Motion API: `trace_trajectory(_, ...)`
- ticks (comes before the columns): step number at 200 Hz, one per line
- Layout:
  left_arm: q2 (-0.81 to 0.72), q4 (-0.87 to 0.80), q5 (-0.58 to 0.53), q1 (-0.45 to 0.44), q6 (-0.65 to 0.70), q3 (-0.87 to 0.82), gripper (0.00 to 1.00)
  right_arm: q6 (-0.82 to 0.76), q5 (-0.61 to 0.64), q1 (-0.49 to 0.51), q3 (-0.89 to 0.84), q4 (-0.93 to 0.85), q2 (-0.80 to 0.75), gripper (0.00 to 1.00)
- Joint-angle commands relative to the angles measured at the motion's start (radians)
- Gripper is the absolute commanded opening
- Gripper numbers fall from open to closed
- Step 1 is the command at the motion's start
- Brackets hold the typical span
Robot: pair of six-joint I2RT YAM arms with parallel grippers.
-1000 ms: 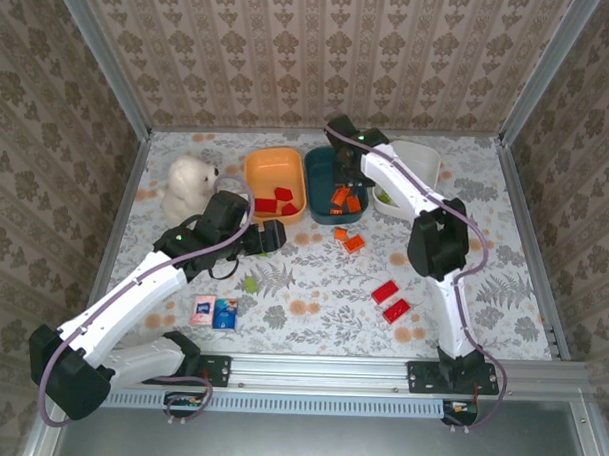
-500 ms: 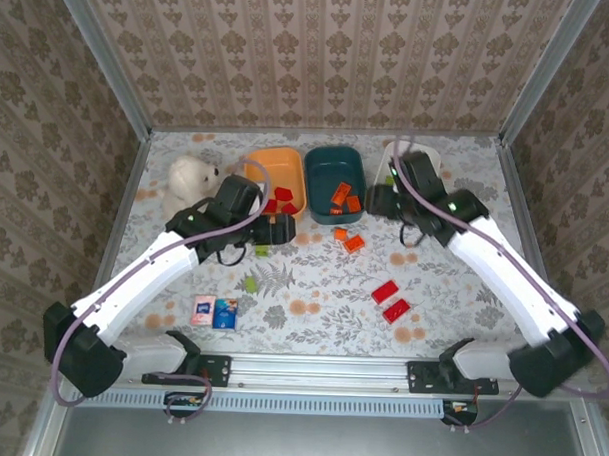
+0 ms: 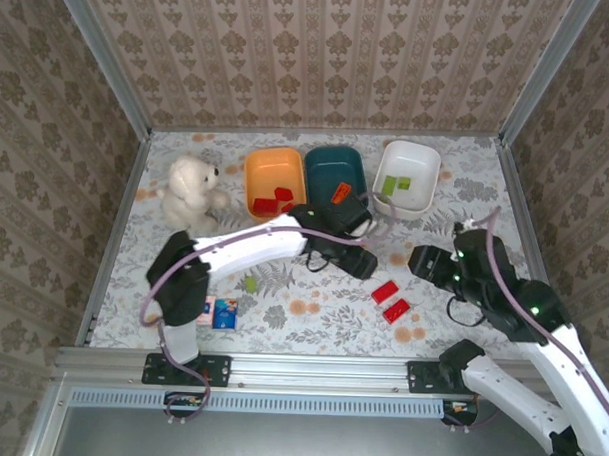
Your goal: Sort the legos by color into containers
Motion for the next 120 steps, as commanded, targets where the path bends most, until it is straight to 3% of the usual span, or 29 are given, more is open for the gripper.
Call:
trace_trajectory(1,0.092,-0.068,0.016,-0.048,0.099,0.095,0.73,0.053,0.057,0.001,0.041,-0.116,-0.053,0.65)
trace_trajectory(55,0.240,-0.083,0.037,-0.086,0.122,0.216,0.69,0.062,-0.018,0.000,0.062,-0.106,-0.201,0.72)
trace_trajectory(120,0.335,-0.094,-0.016,-0.121,0.129,0.290,0.68,0.103,-0.050,0.000,0.058,-0.122,-0.226,0.73)
